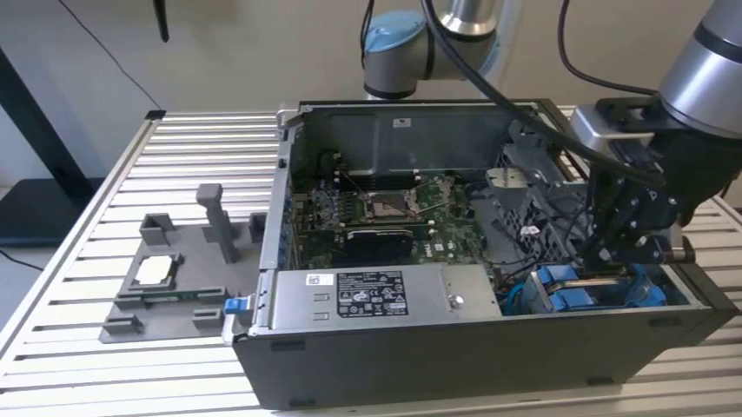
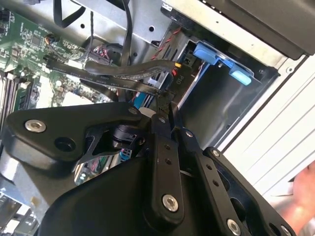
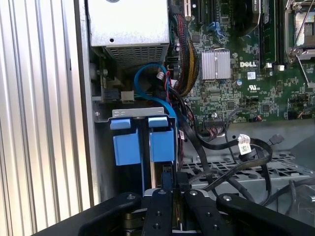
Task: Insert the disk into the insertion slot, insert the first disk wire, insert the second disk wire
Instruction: 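Insert the second disk wire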
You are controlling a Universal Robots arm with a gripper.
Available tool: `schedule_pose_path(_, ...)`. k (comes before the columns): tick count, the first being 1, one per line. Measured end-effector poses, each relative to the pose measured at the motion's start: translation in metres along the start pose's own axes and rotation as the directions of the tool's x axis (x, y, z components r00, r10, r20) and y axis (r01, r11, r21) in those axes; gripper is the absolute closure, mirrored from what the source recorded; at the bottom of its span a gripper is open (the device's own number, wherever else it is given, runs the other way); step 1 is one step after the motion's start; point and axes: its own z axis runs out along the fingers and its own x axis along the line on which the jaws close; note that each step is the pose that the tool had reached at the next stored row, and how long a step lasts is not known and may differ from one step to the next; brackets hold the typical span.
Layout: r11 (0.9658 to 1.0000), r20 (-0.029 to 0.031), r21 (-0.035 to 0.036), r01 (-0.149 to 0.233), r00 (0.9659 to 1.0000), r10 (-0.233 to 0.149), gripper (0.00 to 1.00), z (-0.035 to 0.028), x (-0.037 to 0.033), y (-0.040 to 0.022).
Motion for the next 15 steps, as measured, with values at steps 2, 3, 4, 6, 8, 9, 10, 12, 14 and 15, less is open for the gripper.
schedule_pose_path(2,1.0,0.0,0.0,0.0,1.0,0.0,0.84,0.0006,0.0001,0.0)
schedule_pose_path(3,1.0,0.0,0.0,0.0,1.0,0.0,0.84,0.001,0.0001,0.0)
schedule_pose_path(4,1.0,0.0002,0.0,0.0,1.0,0.0,0.84,0.0014,0.0001,0.0)
schedule_pose_path(6,1.0,0.0001,0.0,0.0,1.0,0.0,0.84,0.0026,0.0002,0.0)
schedule_pose_path(8,1.0,0.0,0.0,0.0,1.0,0.0,0.84,0.0032,0.0002,-0.0001)
schedule_pose_path(9,1.0,-0.0002,0.0,0.0,1.0,0.0,0.84,0.0032,0.0002,0.0)
schedule_pose_path(10,1.0,-0.0003,0.0,0.0,1.0,0.0,0.84,0.0033,0.0002,-0.0001)
schedule_pose_path(12,1.0,0.0,0.0,0.0,1.0,0.0,0.84,0.0037,0.0002,-0.0001)
schedule_pose_path(14,1.0,-0.0001,0.0,0.0,1.0,0.0,0.84,0.0039,0.0002,0.0)
schedule_pose_path(15,1.0,0.0,0.0001,0.0,1.0,0.0,0.84,0.0042,0.0002,-0.0001)
